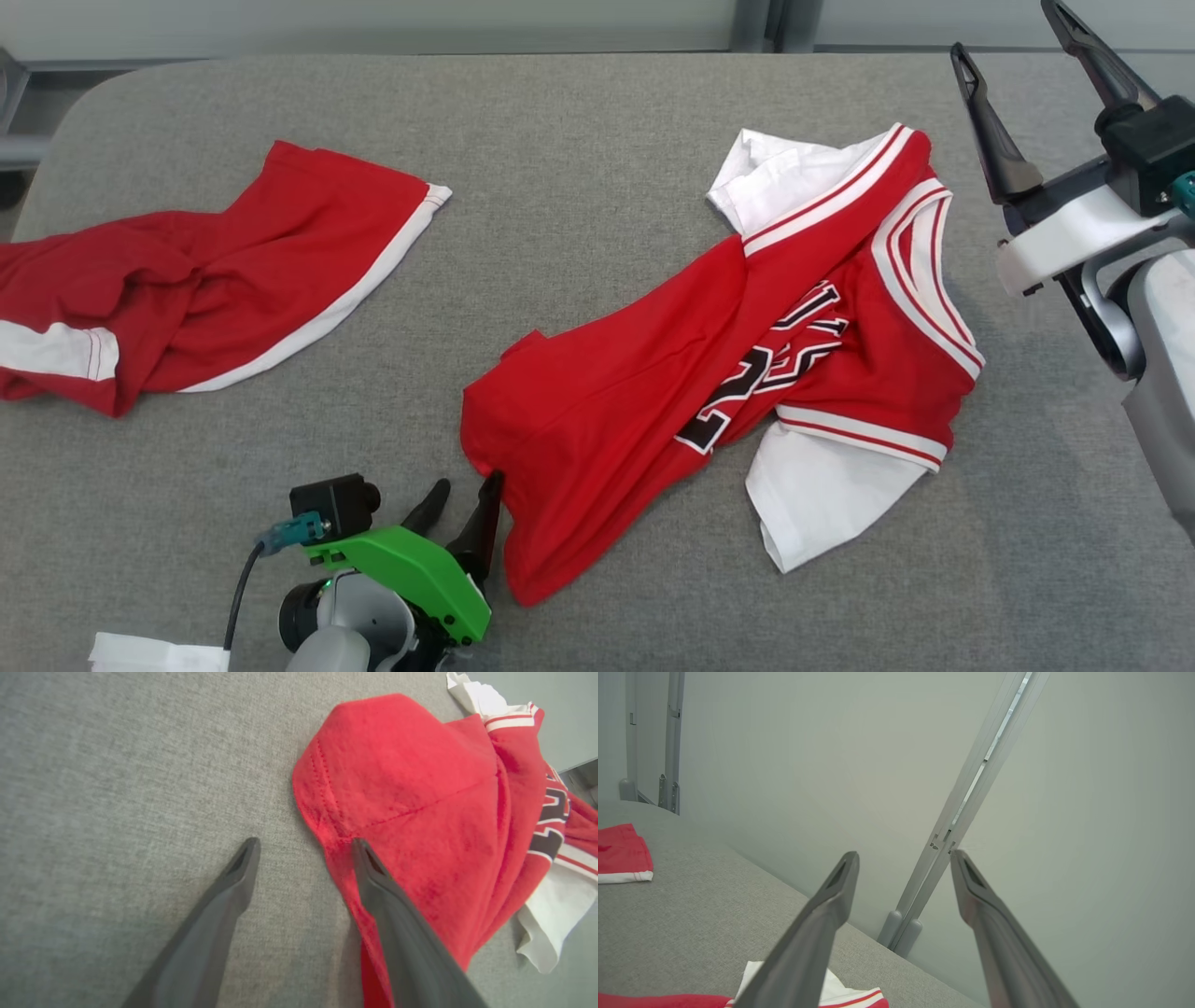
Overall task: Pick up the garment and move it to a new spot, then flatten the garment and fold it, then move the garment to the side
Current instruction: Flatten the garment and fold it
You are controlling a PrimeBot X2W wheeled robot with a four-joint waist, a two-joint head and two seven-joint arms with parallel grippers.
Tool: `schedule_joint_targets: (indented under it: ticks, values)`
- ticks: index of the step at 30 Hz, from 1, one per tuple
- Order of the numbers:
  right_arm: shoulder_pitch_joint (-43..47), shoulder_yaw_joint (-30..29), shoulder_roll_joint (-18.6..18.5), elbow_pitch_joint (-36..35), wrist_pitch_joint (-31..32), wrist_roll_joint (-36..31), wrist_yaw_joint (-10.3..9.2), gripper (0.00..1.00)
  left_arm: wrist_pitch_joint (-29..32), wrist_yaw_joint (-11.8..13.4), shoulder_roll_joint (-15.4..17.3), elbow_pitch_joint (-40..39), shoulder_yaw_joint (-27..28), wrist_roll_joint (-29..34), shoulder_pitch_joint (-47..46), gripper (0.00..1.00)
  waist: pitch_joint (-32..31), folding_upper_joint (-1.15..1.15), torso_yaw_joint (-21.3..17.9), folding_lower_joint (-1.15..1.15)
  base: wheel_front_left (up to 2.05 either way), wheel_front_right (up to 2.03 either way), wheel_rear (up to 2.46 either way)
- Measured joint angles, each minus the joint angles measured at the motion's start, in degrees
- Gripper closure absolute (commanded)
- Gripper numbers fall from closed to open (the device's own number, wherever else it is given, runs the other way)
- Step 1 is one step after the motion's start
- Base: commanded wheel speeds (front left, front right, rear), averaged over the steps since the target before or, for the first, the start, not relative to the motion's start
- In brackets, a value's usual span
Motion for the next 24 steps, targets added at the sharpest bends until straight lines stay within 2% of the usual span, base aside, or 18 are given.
schedule_joint_targets:
  ticks: [11,13,14,16,17,18,19,24]
  values:
    - [-5.4,9.2,-3.6,5.7,3.5,2.8,0.0,0.0,0.0,-1.2,-0.1,-1.4,-5.1,-6.3,-2.5,0.0,3.0,0.0,2.2,0.0,0.0,0.0,0.0]
    - [-6.5,11.9,-4.3,7.2,5.4,4.2,0.0,0.0,0.2,-1.1,-0.2,-1.5,-6.4,-7.1,-3.1,0.26,3.6,0.0,2.6,0.0,0.0,0.0,0.0]
    - [-6.5,11.9,-4.3,7.2,5.4,4.2,0.0,0.0,0.2,-1.1,-0.2,-1.5,-6.4,-7.1,-3.1,0.51,3.6,0.0,2.6,0.0,0.0,0.0,0.0]
    - [-8.3,14.4,-5.0,8.5,7.8,6.9,0.0,0.0,0.2,-0.8,-0.3,-1.1,-7.5,-7.5,-3.9,0.66,4.2,0.0,3.1,0.0,0.0,0.0,0.0]
    - [-9.5,15.8,-5.3,9.1,9.2,8.1,0.0,0.0,-0.1,-0.7,-0.2,-0.9,-8.0,-7.6,-4.3,0.92,4.6,0.0,3.3,0.0,0.0,0.0,0.0]
    - [-10.8,17.0,-5.7,9.7,10.4,9.3,0.0,0.0,-0.3,-0.7,-0.2,-0.8,-8.6,-8.1,-4.6,0.92,4.9,0.0,3.6,0.0,0.0,0.0,0.0]
    - [-12.1,17.8,-5.9,10.5,11.8,10.9,0.0,0.0,-0.5,-0.7,-0.2,-0.7,-9.1,-8.7,-5.0,1.0,5.3,0.0,3.9,0.0,0.0,0.0,0.0]
    - [-17.1,22.5,-8.3,16.0,18.0,14.9,0.0,0.0,-1.6,-0.8,-0.2,-0.2,-13.5,-10.9,-7.2,1.0,7.2,0.0,6.0,0.0,0.0,0.0,0.0]
